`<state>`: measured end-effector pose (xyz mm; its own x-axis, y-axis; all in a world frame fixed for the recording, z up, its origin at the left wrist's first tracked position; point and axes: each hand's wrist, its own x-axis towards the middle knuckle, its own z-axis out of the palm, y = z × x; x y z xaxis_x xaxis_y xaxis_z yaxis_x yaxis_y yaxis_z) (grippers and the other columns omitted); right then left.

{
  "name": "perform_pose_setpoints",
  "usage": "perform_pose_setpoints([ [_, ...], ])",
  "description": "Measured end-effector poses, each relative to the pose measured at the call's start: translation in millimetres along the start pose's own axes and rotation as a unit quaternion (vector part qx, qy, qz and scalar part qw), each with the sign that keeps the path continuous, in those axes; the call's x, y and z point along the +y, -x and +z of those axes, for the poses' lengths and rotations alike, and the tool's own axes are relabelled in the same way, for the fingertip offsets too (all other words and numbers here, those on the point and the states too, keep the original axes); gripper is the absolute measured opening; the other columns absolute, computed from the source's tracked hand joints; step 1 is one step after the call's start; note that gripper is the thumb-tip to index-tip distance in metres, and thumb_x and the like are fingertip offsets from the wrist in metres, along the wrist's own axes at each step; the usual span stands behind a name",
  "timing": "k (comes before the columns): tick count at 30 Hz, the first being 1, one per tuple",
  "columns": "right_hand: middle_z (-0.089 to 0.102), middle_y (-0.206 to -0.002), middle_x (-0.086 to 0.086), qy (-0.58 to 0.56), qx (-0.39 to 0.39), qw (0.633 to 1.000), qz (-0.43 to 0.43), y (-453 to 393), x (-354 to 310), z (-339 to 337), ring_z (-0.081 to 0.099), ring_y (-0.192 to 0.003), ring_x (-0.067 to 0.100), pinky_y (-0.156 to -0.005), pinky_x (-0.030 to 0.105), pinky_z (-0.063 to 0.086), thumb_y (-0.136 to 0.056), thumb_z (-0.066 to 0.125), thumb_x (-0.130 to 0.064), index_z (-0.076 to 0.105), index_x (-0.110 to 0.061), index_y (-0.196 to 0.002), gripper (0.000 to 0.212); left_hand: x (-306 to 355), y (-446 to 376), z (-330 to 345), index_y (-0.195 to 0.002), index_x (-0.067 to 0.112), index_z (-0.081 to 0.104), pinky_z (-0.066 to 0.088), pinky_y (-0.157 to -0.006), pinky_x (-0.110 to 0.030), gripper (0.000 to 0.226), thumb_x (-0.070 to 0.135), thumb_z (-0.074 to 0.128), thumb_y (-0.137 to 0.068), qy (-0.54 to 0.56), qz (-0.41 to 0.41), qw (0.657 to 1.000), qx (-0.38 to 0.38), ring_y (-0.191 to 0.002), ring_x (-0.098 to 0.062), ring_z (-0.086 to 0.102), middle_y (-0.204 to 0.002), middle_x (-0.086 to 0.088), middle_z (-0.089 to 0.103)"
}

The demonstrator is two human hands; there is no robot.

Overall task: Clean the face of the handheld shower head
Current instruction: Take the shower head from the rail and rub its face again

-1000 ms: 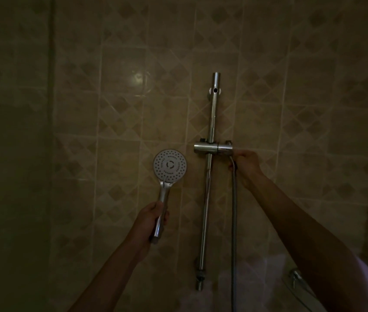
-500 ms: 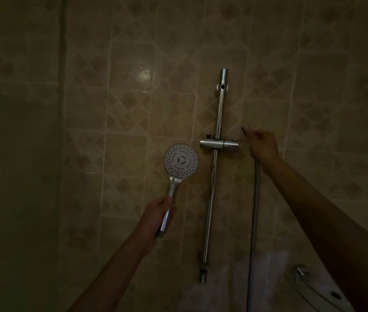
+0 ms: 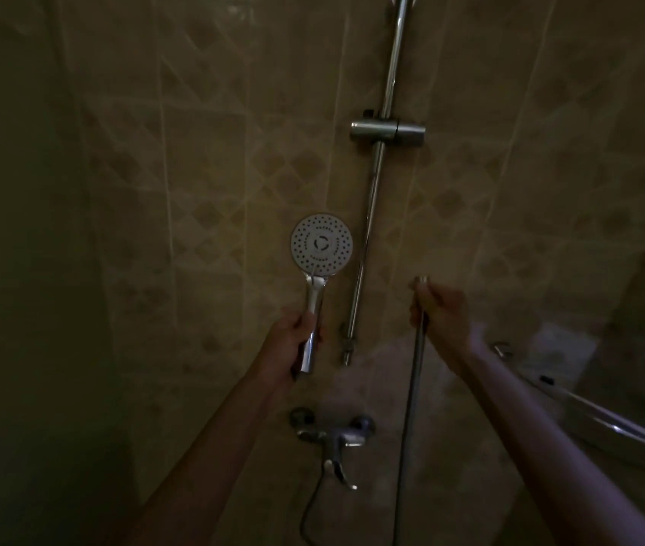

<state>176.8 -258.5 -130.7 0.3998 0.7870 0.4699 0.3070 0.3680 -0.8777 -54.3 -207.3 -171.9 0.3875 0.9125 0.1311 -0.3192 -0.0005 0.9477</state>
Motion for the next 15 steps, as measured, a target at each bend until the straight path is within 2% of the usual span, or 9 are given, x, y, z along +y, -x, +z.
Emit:
perform_pose_setpoints([
  [2, 0.055, -0.059, 0.003, 0.047, -0.012, 0.997, 0.060, 27.4, 36.1, 4.8, 0.052, -0.058, 0.020, -0.058, 0.037, 0.042, -0.085, 0.058, -0.059, 0.067, -0.009, -0.080, 0.051, -25.7, 5.7, -9.3, -0.083, 0.006, 0.062, 0.040, -0.054, -0.027, 0.026, 0.022, 0.047, -0.097, -0.016, -0.027, 1.000, 0.004, -0.057, -0.016, 0.051, -0.067, -0.007, 0.058],
  [6, 0.050, -0.061, 0.002, 0.011, -0.051, 0.988, 0.147, 80.7, 94.6, 19.3, 0.046, -0.060, 0.018, -0.056, 0.032, 0.038, -0.097, 0.051, -0.034, 0.070, -0.012, -0.089, 0.031, -74.3, 26.1, -23.6, -0.087, -0.001, 0.058, 0.043, -0.044, -0.021, 0.019, 0.009, 0.046, -0.097, -0.004, -0.089, 0.996, 0.022, -0.048, -0.013, 0.054, -0.060, -0.003, 0.060],
  [8, 0.051, -0.060, -0.002, 0.025, -0.062, 0.981, 0.183, 101.8, 120.9, 27.1, 0.047, -0.057, 0.013, -0.053, 0.027, 0.039, -0.099, 0.048, -0.031, 0.069, -0.013, -0.090, 0.029, -93.0, 39.1, -27.7, -0.089, -0.006, 0.054, 0.046, -0.045, -0.023, 0.017, 0.004, 0.044, -0.096, 0.007, -0.121, 0.992, 0.028, -0.042, -0.010, 0.056, -0.055, -0.002, 0.061],
  [10, 0.053, -0.059, -0.006, 0.040, -0.082, 0.974, 0.209, 121.2, 147.7, 33.7, 0.046, -0.053, 0.011, -0.049, 0.026, 0.038, -0.100, 0.047, -0.030, 0.067, -0.016, -0.085, 0.028, -110.1, 51.9, -34.5, -0.081, -0.005, 0.054, 0.049, -0.046, -0.025, 0.021, 0.000, 0.041, -0.096, 0.035, -0.159, 0.986, 0.038, -0.041, -0.011, 0.057, -0.051, -0.002, 0.061],
  [12, 0.054, -0.065, -0.004, 0.065, -0.097, 0.964, 0.238, 137.7, 171.0, 40.3, 0.046, -0.051, 0.013, -0.046, 0.025, 0.038, -0.098, 0.048, -0.029, 0.064, -0.017, -0.081, 0.026, -131.5, 61.9, -47.3, -0.078, -0.002, 0.056, 0.048, -0.048, -0.027, 0.024, 0.001, 0.041, -0.097, 0.044, -0.197, 0.978, 0.052, -0.047, -0.015, 0.058, -0.056, -0.006, 0.060],
  [15, 0.054, -0.075, 0.005, 0.109, -0.122, 0.946, 0.281, 153.3, 206.4, 50.8, 0.048, -0.053, 0.011, -0.044, 0.019, 0.039, -0.099, 0.049, -0.024, 0.060, -0.013, -0.084, 0.021, -170.3, 75.0, -69.5, -0.089, -0.001, 0.056, 0.046, -0.053, -0.029, 0.014, 0.006, 0.046, -0.097, 0.063, -0.246, 0.963, 0.093, -0.057, -0.018, 0.055, -0.069, -0.008, 0.058],
])
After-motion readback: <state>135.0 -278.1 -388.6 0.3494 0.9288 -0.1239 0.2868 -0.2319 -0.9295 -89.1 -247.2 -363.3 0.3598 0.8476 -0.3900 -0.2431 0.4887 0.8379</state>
